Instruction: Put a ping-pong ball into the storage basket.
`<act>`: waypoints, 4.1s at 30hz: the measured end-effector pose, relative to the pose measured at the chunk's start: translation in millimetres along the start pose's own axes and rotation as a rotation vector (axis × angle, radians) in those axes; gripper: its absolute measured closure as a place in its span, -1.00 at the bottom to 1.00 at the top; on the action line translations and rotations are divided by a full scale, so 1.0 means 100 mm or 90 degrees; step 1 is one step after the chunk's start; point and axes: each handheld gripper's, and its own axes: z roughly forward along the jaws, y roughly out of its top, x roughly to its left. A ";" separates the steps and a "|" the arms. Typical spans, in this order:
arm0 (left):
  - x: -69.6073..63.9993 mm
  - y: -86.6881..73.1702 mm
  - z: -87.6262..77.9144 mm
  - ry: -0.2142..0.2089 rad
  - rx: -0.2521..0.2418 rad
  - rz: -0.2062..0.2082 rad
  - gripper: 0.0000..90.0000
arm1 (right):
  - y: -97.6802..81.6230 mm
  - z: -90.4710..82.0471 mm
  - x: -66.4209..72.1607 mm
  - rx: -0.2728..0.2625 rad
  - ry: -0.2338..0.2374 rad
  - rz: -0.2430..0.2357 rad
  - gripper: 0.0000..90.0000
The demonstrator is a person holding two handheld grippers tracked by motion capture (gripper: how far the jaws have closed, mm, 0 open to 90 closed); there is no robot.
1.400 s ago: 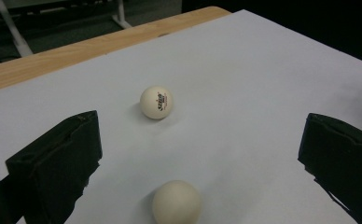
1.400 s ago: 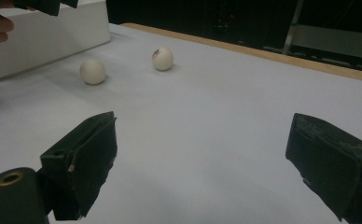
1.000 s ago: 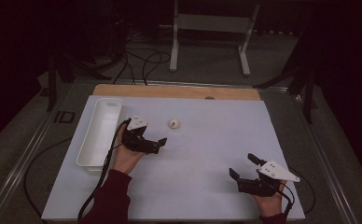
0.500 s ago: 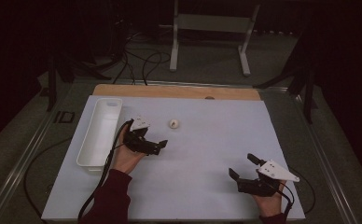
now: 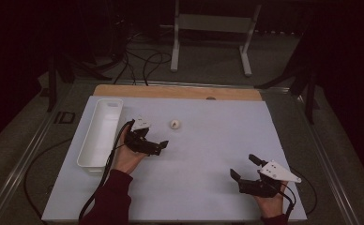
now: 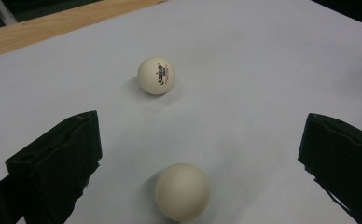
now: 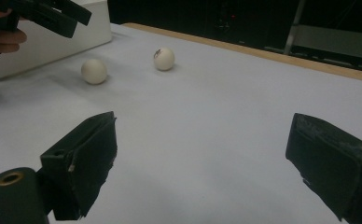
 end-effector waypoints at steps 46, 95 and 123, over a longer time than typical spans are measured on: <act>-0.03 -0.10 0.22 0.020 0.105 0.014 -0.78 | 0.00 -0.01 -0.01 -0.001 -0.001 -0.001 -0.81; 0.01 -0.16 0.33 0.035 0.181 0.022 -0.15 | 0.00 -0.01 -0.01 -0.001 0.001 -0.002 -0.81; -0.03 -0.11 0.27 0.036 0.175 0.024 0.14 | 0.01 -0.02 0.00 -0.003 0.000 -0.002 -0.81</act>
